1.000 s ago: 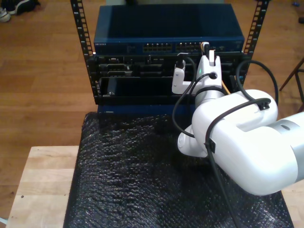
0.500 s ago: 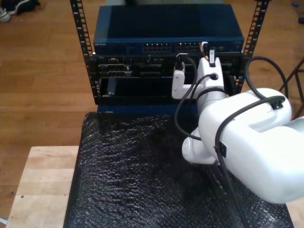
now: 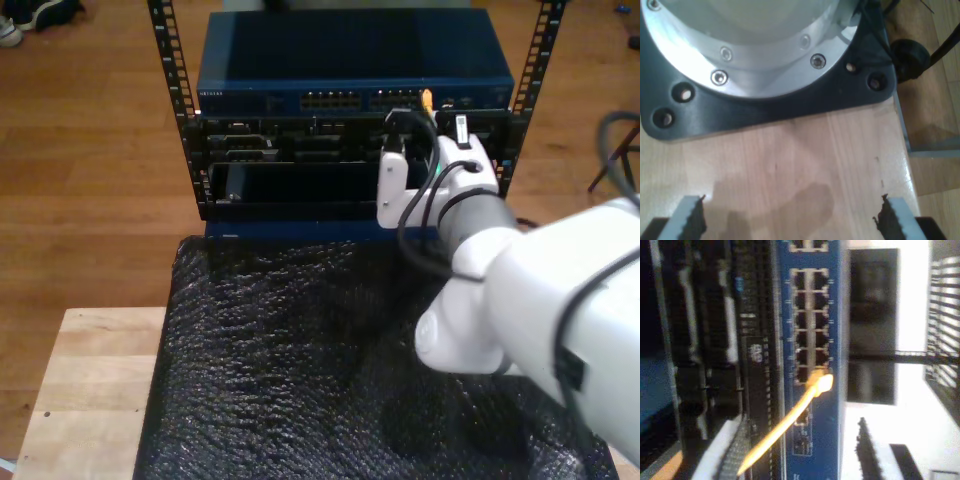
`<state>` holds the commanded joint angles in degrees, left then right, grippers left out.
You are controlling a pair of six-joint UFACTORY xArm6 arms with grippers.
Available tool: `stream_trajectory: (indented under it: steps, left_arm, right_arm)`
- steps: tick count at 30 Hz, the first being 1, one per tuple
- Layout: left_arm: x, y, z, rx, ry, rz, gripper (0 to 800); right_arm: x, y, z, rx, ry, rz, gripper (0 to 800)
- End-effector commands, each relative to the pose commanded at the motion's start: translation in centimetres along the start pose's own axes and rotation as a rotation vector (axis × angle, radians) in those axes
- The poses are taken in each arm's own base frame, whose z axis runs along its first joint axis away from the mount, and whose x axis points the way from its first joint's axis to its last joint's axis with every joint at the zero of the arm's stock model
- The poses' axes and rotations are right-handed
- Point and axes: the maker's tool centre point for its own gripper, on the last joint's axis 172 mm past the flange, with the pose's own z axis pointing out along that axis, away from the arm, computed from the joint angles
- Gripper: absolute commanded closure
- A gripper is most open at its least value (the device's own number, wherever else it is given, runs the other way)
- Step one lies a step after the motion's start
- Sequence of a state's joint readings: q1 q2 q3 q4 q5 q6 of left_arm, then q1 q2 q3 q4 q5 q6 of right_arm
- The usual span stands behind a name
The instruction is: Grab the cable and plug it in
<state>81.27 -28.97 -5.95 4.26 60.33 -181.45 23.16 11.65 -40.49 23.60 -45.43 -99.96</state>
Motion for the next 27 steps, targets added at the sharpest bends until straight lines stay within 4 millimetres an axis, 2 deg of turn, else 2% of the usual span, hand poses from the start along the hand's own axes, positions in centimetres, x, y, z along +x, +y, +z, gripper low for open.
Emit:
stream_trajectory:
  steps: [5, 8, 12, 16, 18, 20, 24, 27]
  left_arm:
    - [0.0, 0.0, 0.0, 0.000, 0.000, 0.000, 0]
    - [-0.1, 0.0, 0.0, 0.000, -0.002, 0.000, 0]
    - [0.0, 0.0, 0.0, 0.000, 0.002, 0.000, 0]
    - [0.0, 0.0, 0.0, 0.000, 0.000, 0.000, 0]
    - [0.0, 0.0, 0.0, 0.000, 0.000, 0.000, 0]
    - [-0.1, 0.0, 0.0, 0.000, -0.002, 0.000, 0]
    - [0.0, 0.0, 0.0, -0.001, 0.000, 0.001, 0]
    - [0.0, 0.0, 0.0, 0.000, 0.000, 0.000, 0]
  right_arm:
    - [-5.4, -0.3, 0.0, 0.152, -0.025, 0.014, 129]
    - [-7.2, -1.0, -0.1, 0.249, -0.013, -0.020, 87]
    - [-12.0, -2.1, -1.1, 0.367, -0.048, -0.042, 72]
    - [-15.6, -1.9, -2.2, 0.436, -0.068, -0.103, 70]
    - [-17.6, -2.6, -2.8, 0.490, -0.076, -0.132, 45]
    - [-20.1, -3.8, -4.0, 0.560, -0.085, -0.147, 8]
    - [-26.5, -6.5, -8.0, 0.706, -0.116, -0.138, 2]
    - [-29.6, -8.8, -11.0, 0.808, -0.110, -0.131, 2]
